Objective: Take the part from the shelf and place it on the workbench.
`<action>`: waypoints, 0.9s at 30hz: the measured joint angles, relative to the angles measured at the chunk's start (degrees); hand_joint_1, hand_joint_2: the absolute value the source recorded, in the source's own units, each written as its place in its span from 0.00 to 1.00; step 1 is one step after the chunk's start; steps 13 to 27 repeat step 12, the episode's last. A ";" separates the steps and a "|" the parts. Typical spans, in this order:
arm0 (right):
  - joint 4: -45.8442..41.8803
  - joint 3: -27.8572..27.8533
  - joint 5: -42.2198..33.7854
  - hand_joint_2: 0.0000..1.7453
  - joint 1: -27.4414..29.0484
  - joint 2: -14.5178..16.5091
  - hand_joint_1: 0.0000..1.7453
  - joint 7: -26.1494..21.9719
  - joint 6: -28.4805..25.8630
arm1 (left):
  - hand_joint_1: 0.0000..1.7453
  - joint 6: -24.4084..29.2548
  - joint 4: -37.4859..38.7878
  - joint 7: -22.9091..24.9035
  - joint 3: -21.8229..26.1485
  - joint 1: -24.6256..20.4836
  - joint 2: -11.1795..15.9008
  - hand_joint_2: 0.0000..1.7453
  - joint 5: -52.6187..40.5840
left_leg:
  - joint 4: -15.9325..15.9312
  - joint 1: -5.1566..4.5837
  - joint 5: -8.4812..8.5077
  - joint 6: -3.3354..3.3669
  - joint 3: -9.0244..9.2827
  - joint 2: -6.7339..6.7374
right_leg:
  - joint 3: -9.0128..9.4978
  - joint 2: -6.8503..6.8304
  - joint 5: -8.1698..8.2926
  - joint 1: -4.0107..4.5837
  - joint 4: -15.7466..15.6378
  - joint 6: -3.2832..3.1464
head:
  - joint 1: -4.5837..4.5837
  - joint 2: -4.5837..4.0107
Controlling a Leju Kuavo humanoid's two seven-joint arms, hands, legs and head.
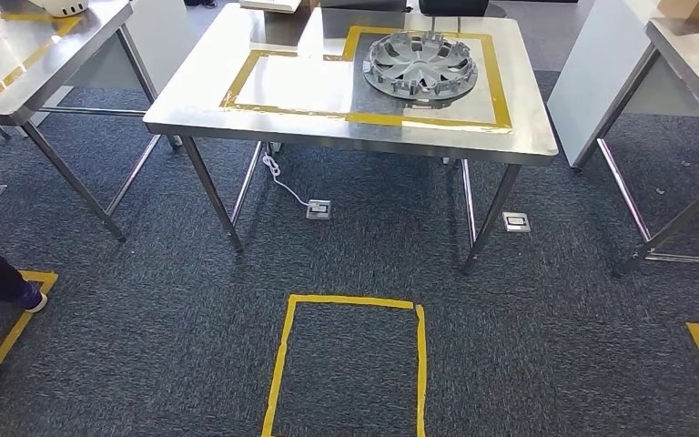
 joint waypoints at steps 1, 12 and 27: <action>-0.01 0.50 -0.56 1.00 0.14 -0.01 0.00 -0.07 -0.20 | 0.00 0.10 -0.21 0.37 -1.39 0.25 0.14 1.00 1.35 | 0.00 0.00 0.00 0.00 0.00 0.00 | 0.00 0.00 0.00 0.00 0.00 0.00 | 0.00 0.00; -1.49 6.40 -6.72 0.67 1.91 -0.05 0.00 -0.95 -1.64 | 0.00 1.22 -2.55 4.05 -16.34 2.88 1.47 1.00 15.47 | 0.00 0.00 -0.01 0.01 -0.01 0.00 | -0.02 0.00 0.00 -0.02 0.00 0.00 | 0.00 0.00; -1.49 6.40 -6.72 0.67 1.91 -0.05 0.00 -0.95 -1.64 | 0.00 1.22 -2.55 4.05 -16.34 2.88 1.47 1.00 15.47 | 0.00 0.00 -0.01 0.01 -0.01 0.00 | -0.02 0.00 0.00 -0.02 0.00 0.00 | 0.00 0.00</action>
